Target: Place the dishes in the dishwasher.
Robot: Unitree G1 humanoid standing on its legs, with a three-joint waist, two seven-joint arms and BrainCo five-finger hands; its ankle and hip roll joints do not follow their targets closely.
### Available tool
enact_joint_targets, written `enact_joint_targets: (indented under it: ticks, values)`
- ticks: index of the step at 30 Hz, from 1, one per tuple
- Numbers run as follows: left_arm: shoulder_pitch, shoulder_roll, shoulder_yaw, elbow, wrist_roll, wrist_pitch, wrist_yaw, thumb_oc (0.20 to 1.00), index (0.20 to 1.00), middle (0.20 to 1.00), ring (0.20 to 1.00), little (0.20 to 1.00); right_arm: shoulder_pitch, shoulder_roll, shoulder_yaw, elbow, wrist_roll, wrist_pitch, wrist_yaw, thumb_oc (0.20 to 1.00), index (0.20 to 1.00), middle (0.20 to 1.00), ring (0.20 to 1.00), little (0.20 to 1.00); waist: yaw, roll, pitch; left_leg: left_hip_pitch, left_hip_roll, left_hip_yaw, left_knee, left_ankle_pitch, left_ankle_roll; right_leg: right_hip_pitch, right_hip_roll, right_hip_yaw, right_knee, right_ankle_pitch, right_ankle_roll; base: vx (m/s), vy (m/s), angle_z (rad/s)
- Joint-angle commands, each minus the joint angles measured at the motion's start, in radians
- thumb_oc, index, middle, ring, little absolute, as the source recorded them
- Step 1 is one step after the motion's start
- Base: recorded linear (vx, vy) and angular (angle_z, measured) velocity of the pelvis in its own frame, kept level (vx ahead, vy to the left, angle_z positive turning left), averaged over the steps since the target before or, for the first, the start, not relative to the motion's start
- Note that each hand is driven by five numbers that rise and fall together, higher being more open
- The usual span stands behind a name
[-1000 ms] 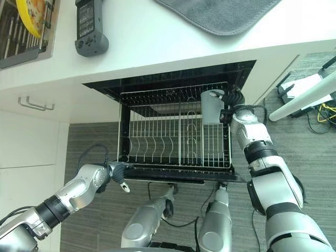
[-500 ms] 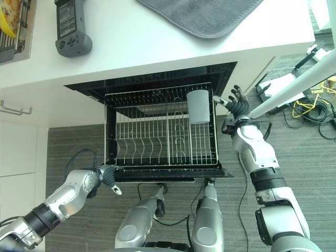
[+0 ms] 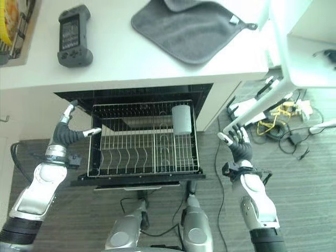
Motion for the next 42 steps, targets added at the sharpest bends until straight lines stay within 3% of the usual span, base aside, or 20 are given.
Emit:
enact_joint_targets:
  ticks: [1,6,11,15,17,19,20,21,22,24,26,27,29,32,35,36,37,39,40,42]
  values:
    - [0.021,0.064,0.037,-0.059,-0.033,-0.207,0.057,1.000,1.000,1.000,1.000,1.000,-0.026,-0.018,-0.040,-0.081,-0.059,-0.095,0.053,1.000,1.000,1.000,1.000,1.000,0.027,-0.028,-0.071,0.052,0.010,-0.039,0.000,-0.072,0.001,0.071,-0.067,0.011,0.003,-0.044,0.081,0.11,-0.076,0.07]
    - [0.068,0.011,0.095,-0.117,-0.144,-0.339,0.060,1.000,1.000,1.000,1.000,1.000,0.049,-0.043,-0.097,-0.176,-0.074,-0.133,0.138,1.000,1.000,1.000,1.000,1.000,0.037,-0.063,-0.140,0.114,0.009,-0.034,0.000,-0.096,0.005,0.143,-0.062,-0.005,0.001,-0.061,0.085,0.09,0.019,0.06]
    - [0.074,0.006,0.117,-0.147,-0.146,-0.386,0.027,1.000,1.000,1.000,1.000,1.000,0.078,-0.067,-0.156,-0.227,-0.041,-0.168,0.146,1.000,1.000,1.000,1.000,1.000,0.033,-0.081,-0.169,0.164,-0.012,-0.044,0.000,-0.119,0.022,0.194,-0.070,0.002,0.002,-0.060,0.101,0.09,0.154,0.02]
    - [0.106,0.015,0.159,-0.189,-0.187,-0.391,-0.062,1.000,1.000,1.000,1.000,1.000,0.149,-0.050,-0.216,-0.292,-0.020,-0.210,0.180,1.000,1.000,1.000,1.000,1.000,0.011,-0.098,-0.185,0.192,-0.052,-0.064,0.000,-0.132,0.048,0.181,-0.108,0.046,0.018,0.026,0.143,0.08,0.158,-0.06]
    - [0.126,0.036,0.177,-0.200,-0.173,-0.394,-0.077,1.000,1.000,1.000,1.000,1.000,0.150,-0.027,-0.207,-0.296,-0.007,-0.235,0.197,1.000,1.000,1.000,1.000,1.000,0.009,-0.111,-0.177,0.211,-0.054,-0.025,0.000,-0.159,0.048,0.139,-0.133,-0.001,0.057,0.084,0.170,-0.10,0.084,-0.20]
    - [0.132,0.059,0.188,-0.199,-0.161,-0.390,-0.056,1.000,1.000,1.000,1.000,1.000,0.130,-0.032,-0.197,-0.282,0.009,-0.249,0.201,1.000,1.000,1.000,1.000,1.000,0.027,-0.110,-0.167,0.203,-0.059,0.003,0.000,-0.154,0.062,0.121,-0.108,-0.066,0.129,0.058,0.164,-0.27,0.166,-0.79]
    - [0.125,0.070,0.189,-0.192,-0.179,-0.384,-0.048,1.000,1.000,1.000,1.000,1.000,0.116,-0.042,-0.190,-0.275,0.005,-0.249,0.183,1.000,1.000,1.000,1.000,1.000,0.037,-0.097,-0.165,0.191,-0.066,0.011,0.000,-0.151,0.079,0.137,-0.051,-0.072,0.189,-0.017,0.144,-0.25,0.213,-1.62]
    - [0.115,0.074,0.185,-0.185,-0.195,-0.380,-0.047,1.000,1.000,1.000,1.000,1.000,0.107,-0.052,-0.186,-0.272,0.000,-0.252,0.167,1.000,1.000,1.000,1.000,1.000,0.041,-0.092,-0.163,0.180,-0.074,0.010,0.000,-0.142,0.086,0.144,-0.018,-0.057,0.221,-0.050,0.129,-0.28,0.277,-1.28]
    - [0.102,0.071,0.174,-0.173,-0.217,-0.374,-0.047,1.000,1.000,1.000,1.000,1.000,0.091,-0.067,-0.183,-0.274,-0.011,-0.246,0.146,1.000,1.000,1.000,1.000,1.000,0.044,-0.083,-0.164,0.158,-0.091,0.012,0.000,-0.125,0.097,0.154,0.056,-0.029,0.286,-0.090,0.105,-0.26,0.224,-0.67]
    - [0.090,0.059,0.155,-0.157,-0.210,-0.380,-0.042,1.000,1.000,1.000,1.000,1.000,0.074,-0.071,-0.177,-0.273,-0.036,-0.251,0.130,1.000,1.000,1.000,1.000,1.000,0.047,-0.086,-0.172,0.141,-0.120,0.025,0.000,-0.111,0.103,0.161,0.115,-0.022,0.299,-0.090,0.086,-0.21,0.174,-0.09]
    - [0.069,0.047,0.125,-0.143,-0.181,-0.371,-0.026,1.000,1.000,1.000,1.000,1.000,0.051,-0.066,-0.166,-0.262,-0.035,-0.264,0.119,1.000,1.000,1.000,1.000,1.000,0.060,-0.099,-0.188,0.125,-0.168,0.054,0.000,-0.117,0.120,0.198,0.126,-0.060,0.265,-0.090,0.082,-0.12,0.030,-0.12]
    - [0.059,0.041,0.113,-0.135,-0.169,-0.364,-0.017,1.000,1.000,1.000,1.000,1.000,0.048,-0.074,-0.162,-0.253,-0.025,-0.280,0.123,1.000,1.000,1.000,1.000,1.000,0.066,-0.106,-0.198,0.116,-0.186,0.058,0.000,-0.105,0.116,0.248,0.131,-0.048,0.172,-0.115,0.061,-0.03,-0.049,-0.12]
    - [0.076,0.037,0.115,-0.137,-0.172,-0.355,0.000,1.000,1.000,1.000,1.000,1.000,0.043,-0.087,-0.148,-0.265,-0.028,-0.271,0.124,1.000,1.000,1.000,1.000,1.000,0.067,-0.092,-0.205,0.089,-0.200,0.048,0.000,-0.074,0.101,0.298,0.156,0.046,0.092,-0.143,0.033,0.02,-0.047,-0.01]
    - [0.110,0.026,0.133,-0.136,-0.213,-0.350,0.007,1.000,1.000,1.000,1.000,1.000,0.015,-0.091,-0.132,-0.274,-0.054,-0.247,0.132,1.000,1.000,1.000,1.000,1.000,0.088,-0.061,-0.201,0.059,-0.200,0.032,0.007,-0.035,0.088,0.347,0.171,0.107,0.038,-0.166,0.008,-0.04,-0.033,-0.16]
    - [0.167,0.010,0.145,-0.157,-0.186,-0.350,0.021,1.000,1.000,1.000,1.000,1.000,-0.013,-0.099,-0.095,-0.289,-0.072,-0.239,0.095,1.000,1.000,1.000,1.000,1.000,0.137,-0.035,-0.200,0.050,-0.182,-0.221,0.011,0.003,0.060,0.322,0.164,0.184,0.005,-0.158,-0.023,-0.09,-0.020,-0.52]
    - [0.183,0.004,0.156,-0.169,-0.189,-0.347,0.018,1.000,1.000,1.000,1.000,1.000,-0.013,-0.103,-0.093,-0.292,-0.066,-0.238,0.086,1.000,1.000,1.000,1.000,1.000,0.135,-0.033,-0.201,0.061,-0.156,-0.229,0.019,-0.003,0.050,0.307,0.153,0.179,0.002,-0.153,-0.026,-0.15,0.146,-0.70]
    - [0.189,-0.001,0.166,-0.180,-0.201,-0.342,0.008,1.000,1.000,1.000,1.000,1.000,0.005,-0.108,-0.108,-0.294,-0.047,-0.246,0.079,1.000,1.000,1.000,1.000,1.000,0.118,-0.037,-0.201,0.076,-0.100,-0.175,0.039,-0.014,0.031,0.286,0.124,0.141,0.001,-0.142,-0.024,-0.14,0.159,-0.71]
    - [0.187,-0.001,0.165,-0.180,-0.208,-0.341,0.006,1.000,1.000,1.000,1.000,1.000,0.013,-0.113,-0.118,-0.294,-0.041,-0.247,0.080,1.000,1.000,1.000,1.000,1.000,0.108,-0.039,-0.203,0.078,-0.077,-0.149,0.046,-0.018,0.023,0.279,0.112,0.122,0.001,-0.139,-0.021,-0.12,0.231,0.12]
    - [0.162,-0.003,0.149,-0.171,-0.235,-0.340,0.010,1.000,1.000,1.000,1.000,1.000,0.020,-0.130,-0.154,-0.287,-0.037,-0.246,0.091,1.000,1.000,1.000,1.000,1.000,0.072,-0.040,-0.215,0.108,0.013,-0.077,0.041,-0.027,-0.007,0.258,0.066,0.065,0.001,-0.137,-0.009,-0.15,0.426,0.60]
    - [0.157,-0.008,0.139,-0.160,-0.253,-0.345,0.019,1.000,1.000,1.000,1.000,1.000,0.021,-0.144,-0.181,-0.286,-0.050,-0.231,0.110,1.000,1.000,1.000,1.000,1.000,0.045,-0.030,-0.228,0.140,0.091,-0.056,0.026,-0.018,-0.034,0.240,0.041,0.043,0.001,-0.138,-0.004,-0.14,0.506,0.66]
